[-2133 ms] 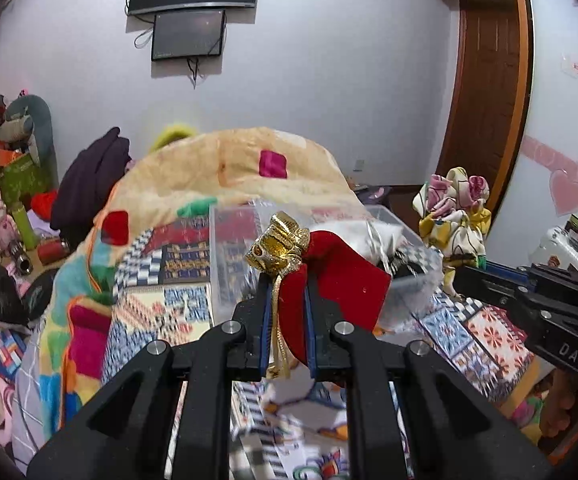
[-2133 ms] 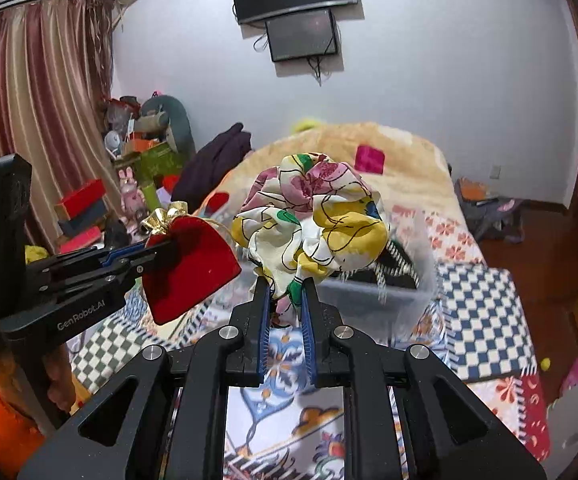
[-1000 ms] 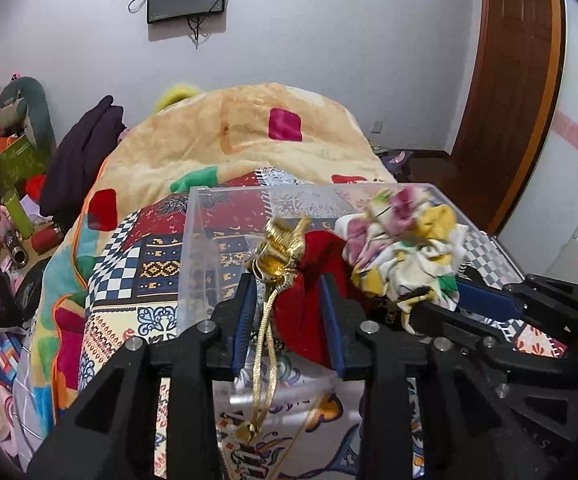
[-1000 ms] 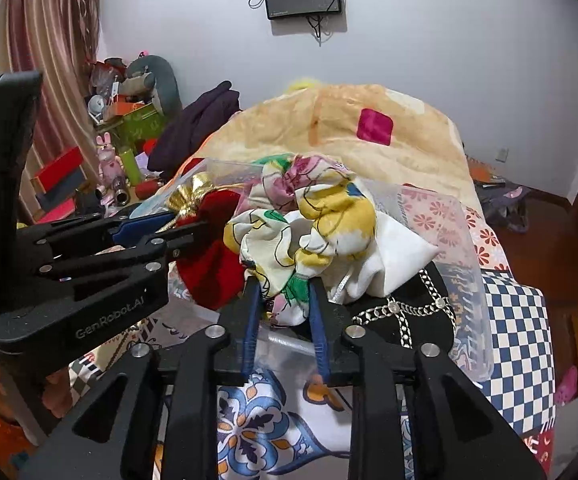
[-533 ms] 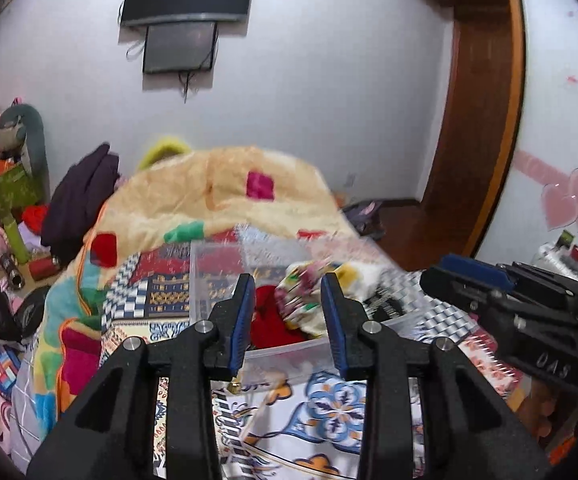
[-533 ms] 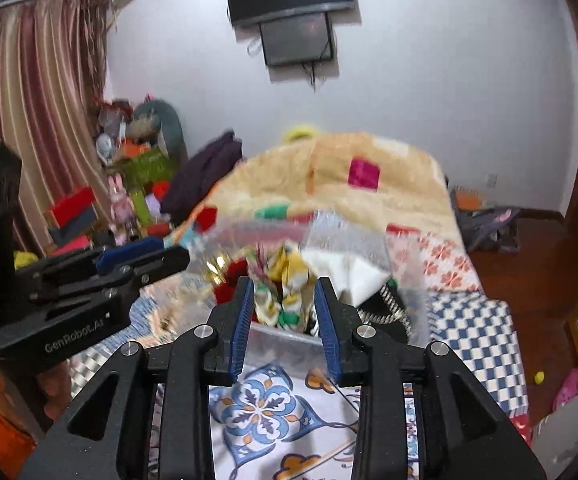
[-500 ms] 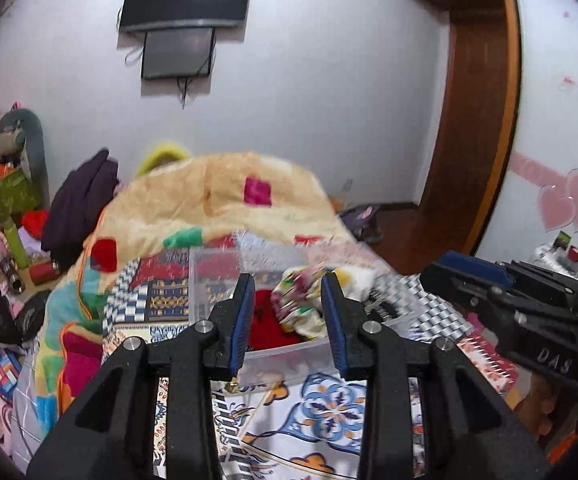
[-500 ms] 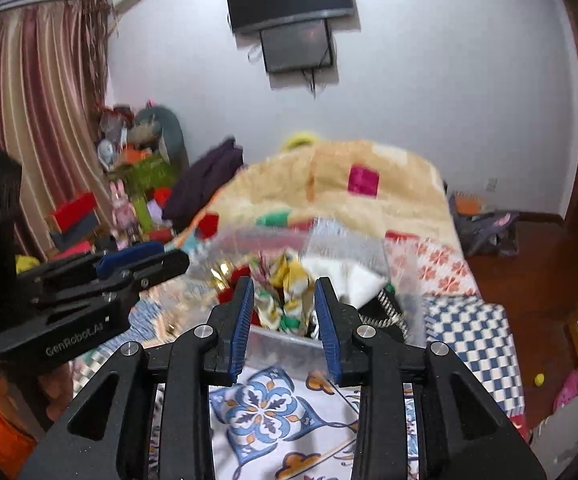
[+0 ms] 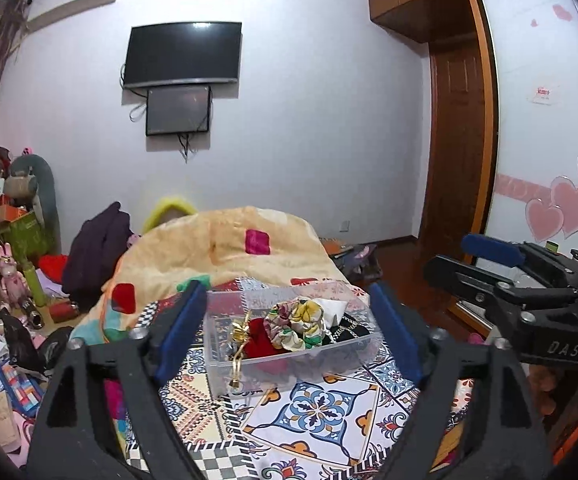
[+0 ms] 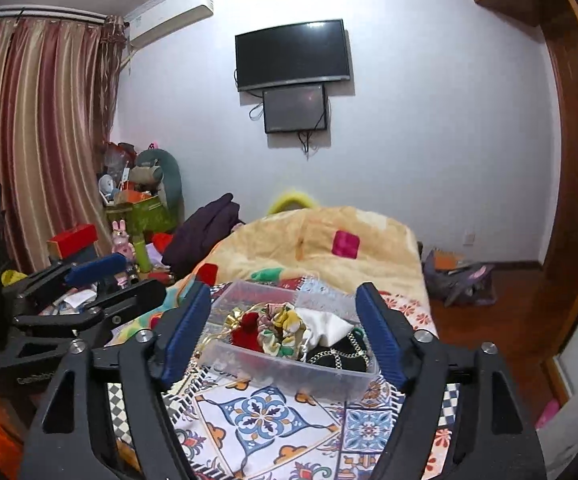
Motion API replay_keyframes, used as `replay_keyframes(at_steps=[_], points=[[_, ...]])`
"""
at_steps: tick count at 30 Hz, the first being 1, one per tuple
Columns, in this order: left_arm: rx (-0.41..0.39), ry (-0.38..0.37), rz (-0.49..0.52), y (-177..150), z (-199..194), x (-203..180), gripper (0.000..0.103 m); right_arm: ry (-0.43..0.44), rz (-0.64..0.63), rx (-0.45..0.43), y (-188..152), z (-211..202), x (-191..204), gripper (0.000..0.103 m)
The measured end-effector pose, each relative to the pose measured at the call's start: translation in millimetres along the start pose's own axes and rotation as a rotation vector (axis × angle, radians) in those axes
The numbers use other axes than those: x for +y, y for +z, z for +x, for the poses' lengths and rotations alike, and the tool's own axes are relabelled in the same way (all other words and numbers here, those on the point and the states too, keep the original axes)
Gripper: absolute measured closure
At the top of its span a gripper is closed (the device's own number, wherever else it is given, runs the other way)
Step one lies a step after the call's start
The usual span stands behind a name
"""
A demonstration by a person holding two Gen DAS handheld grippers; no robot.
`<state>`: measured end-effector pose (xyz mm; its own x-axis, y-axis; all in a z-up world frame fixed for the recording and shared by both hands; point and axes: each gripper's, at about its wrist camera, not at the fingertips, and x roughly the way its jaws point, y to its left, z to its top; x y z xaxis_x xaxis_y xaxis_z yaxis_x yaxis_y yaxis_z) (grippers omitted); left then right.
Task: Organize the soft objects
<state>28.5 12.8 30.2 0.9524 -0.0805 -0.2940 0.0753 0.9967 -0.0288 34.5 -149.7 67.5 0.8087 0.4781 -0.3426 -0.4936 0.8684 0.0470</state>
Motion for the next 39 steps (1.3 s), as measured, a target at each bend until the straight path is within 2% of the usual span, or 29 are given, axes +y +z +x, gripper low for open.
replay_keyframes(at_steps=[2,10,39], points=[[-0.006,0.005,-0.001,-1.2,-3.9,1.1,0.015,-0.008,-0.009,-0.013,-0.9,-1.6,2.1,0.02],[-0.016,0.006,-0.017,-4.2,-7.6,7.2,0.01,0.003,-0.009,-0.017,-6.4,-4.4,3.1,0.02],[-0.023,0.009,0.001,-7.3,-6.3,2.4,0.007,0.016,0.016,-0.016,-10.6,-12.5,-1.4,0.02]])
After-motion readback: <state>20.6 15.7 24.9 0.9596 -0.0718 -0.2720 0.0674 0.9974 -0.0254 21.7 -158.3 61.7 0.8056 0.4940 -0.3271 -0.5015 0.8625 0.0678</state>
